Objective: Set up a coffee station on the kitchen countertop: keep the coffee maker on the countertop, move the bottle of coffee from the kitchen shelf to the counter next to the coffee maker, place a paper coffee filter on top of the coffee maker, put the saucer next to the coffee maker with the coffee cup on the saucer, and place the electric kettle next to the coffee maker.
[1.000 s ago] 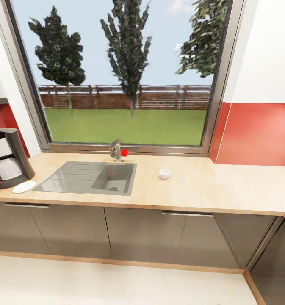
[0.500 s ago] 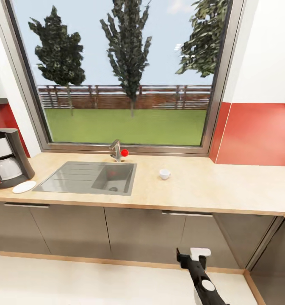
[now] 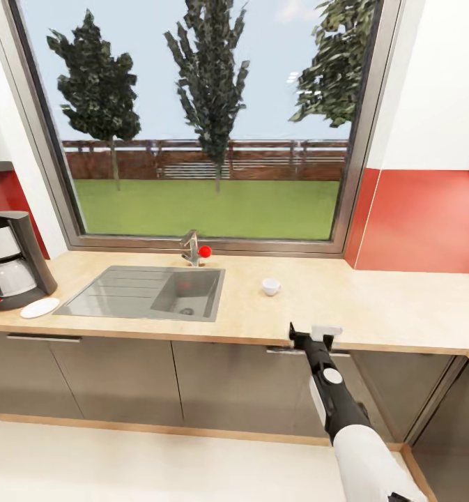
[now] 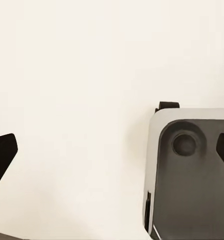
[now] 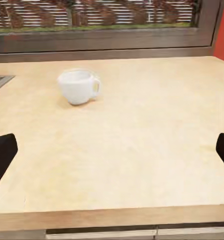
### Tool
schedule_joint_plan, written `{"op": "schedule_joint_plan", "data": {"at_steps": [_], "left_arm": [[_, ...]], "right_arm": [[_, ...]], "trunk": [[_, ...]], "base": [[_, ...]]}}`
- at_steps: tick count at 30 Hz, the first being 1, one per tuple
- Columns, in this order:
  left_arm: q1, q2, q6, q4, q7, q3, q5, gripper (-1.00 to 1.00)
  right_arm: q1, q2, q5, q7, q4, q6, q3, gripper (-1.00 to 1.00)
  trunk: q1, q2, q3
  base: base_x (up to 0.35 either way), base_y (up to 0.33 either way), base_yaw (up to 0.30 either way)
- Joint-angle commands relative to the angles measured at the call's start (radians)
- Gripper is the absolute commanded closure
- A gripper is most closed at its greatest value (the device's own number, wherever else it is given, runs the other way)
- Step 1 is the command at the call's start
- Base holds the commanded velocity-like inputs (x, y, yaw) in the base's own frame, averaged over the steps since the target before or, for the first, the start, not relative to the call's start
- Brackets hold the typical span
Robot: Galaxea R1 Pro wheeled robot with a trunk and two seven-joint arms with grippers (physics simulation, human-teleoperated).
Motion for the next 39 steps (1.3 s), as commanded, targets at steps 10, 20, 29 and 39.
{"op": "schedule_joint_plan", "data": {"at_steps": [10,20,29,39], "left_arm": [[0.001,-0.002,-0.009,0.0,0.001,-0.013,0.007,-1.0],[0.001,0.003,0.002,0.007,0.002,-0.009,0.011,-1.0],[0.002,0.004,0.005,0.013,0.002,-0.008,0.013,-1.0],[0.004,0.006,0.005,0.014,0.002,-0.005,0.013,-1.0]], "right_arm": [[-0.167,0.002,0.011,0.0,-0.009,0.102,-0.008,-1.0],[-0.278,0.002,0.013,-0.005,-0.004,0.34,-0.007,-1.0],[-0.298,0.002,0.014,-0.081,0.0,0.503,0.069,-1.0],[-0.298,0.002,0.015,-0.084,0.1,0.505,0.085,-1.0]], "trunk": [[0.001,-0.002,-0.002],[0.001,-0.002,-0.002],[0.001,-0.002,-0.002],[0.001,-0.002,-0.002]], "base": [[0.0,0.0,0.0],[0.19,0.0,0.0],[0.329,0.0,0.0],[0.267,0.0,0.0]]}}
